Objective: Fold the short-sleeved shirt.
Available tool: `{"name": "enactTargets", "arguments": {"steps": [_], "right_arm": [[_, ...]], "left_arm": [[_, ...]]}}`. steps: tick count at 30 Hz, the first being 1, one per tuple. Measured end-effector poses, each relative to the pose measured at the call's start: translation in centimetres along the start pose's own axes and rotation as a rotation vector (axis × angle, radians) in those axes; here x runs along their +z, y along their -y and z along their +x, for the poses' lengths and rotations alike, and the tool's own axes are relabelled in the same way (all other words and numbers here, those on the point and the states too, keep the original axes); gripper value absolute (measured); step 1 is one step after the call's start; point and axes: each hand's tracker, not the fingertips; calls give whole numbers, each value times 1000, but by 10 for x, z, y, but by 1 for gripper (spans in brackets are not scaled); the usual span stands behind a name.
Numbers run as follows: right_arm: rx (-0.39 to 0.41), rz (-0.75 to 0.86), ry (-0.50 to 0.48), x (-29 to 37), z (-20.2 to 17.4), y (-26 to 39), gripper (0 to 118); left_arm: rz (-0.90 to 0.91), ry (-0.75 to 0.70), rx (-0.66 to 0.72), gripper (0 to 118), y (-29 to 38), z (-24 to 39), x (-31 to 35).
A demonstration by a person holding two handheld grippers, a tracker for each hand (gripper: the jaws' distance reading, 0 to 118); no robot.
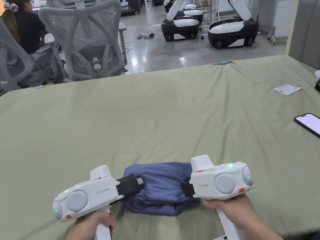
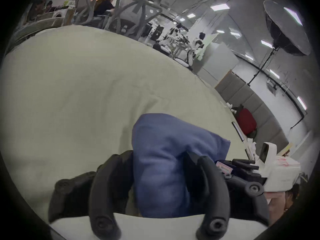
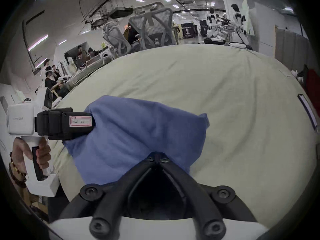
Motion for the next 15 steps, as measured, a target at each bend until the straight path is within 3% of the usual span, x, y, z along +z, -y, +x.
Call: {"name": "enactTargets", "arguments": {"steps": [1, 2, 4, 5, 9, 15], "right_arm": [[1, 0, 2, 0, 0, 0, 0], [3, 1, 5, 0, -1, 0, 0], [17, 2, 27, 0, -5, 0, 0], [17, 7, 28, 0, -7, 1, 0], [26, 24, 86, 7, -25, -8, 0], [127, 346, 104, 33, -85, -71, 0]], "left_arm": [[-4, -13, -29, 48, 0, 3, 1], [-10, -20, -76, 25, 0, 6, 2], [2, 82, -32, 24, -2, 9, 7], [4, 17, -61, 24, -4, 12, 7], [-22, 40, -103, 23, -19, 2, 11], [43, 5, -89, 23, -56, -62, 61]]}}
